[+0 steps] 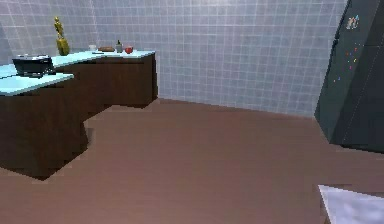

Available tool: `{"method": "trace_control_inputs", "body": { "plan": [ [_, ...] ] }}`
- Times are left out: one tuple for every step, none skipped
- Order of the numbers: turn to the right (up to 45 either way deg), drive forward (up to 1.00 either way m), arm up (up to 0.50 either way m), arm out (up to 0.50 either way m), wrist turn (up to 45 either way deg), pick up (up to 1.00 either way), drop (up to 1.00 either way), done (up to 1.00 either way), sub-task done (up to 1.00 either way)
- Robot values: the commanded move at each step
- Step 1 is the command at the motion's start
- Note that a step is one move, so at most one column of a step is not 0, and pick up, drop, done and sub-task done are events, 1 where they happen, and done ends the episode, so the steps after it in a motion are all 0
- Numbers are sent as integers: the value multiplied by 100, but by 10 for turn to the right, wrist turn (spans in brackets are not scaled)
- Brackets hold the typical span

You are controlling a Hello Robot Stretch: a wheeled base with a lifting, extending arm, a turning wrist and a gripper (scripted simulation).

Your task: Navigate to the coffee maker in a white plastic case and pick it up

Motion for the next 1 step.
{"method": "trace_control_inputs", "body": {
  "plan": [
    [0,0,0,0,0,0,0,100,0]
  ]
}}
